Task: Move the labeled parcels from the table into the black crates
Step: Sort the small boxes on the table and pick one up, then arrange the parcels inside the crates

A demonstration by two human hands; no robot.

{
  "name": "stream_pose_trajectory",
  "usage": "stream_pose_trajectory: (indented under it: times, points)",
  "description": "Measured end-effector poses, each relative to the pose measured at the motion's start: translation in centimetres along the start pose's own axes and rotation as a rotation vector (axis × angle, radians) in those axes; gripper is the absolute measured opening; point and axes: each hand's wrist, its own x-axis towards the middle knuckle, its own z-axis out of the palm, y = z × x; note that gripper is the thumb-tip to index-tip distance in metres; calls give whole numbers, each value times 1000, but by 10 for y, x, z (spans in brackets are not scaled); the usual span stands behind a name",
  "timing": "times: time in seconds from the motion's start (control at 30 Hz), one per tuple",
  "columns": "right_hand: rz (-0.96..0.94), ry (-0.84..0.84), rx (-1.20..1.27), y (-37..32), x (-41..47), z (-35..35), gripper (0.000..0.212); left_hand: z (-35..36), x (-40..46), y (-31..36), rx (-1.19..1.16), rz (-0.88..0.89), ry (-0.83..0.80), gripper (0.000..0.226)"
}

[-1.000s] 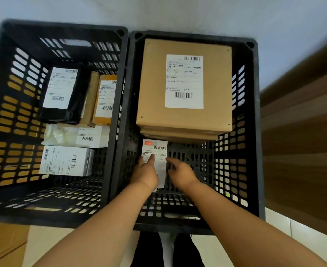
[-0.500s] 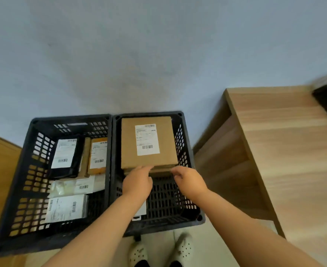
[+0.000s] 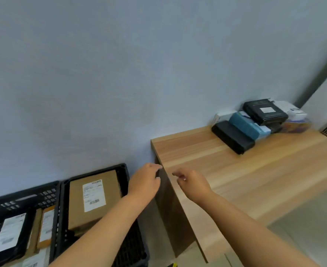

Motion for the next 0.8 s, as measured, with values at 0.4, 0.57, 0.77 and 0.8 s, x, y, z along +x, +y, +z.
stream_pose_trajectory:
  times: [0.4,0.57,0.77,0.8]
  points:
    - [155,235,-8,209,-90,-205,31,123,13,257,-123,141,38,36]
    - [168,260,18,260,-92,-237,30,147,30,300,-143,133,28,35]
    - [167,248,28,308,-69,-254,30,173,72,322,-186,95,52,31]
    - [165,242,24,315,-62,-258,30,178,80,324,-198,85,56,30]
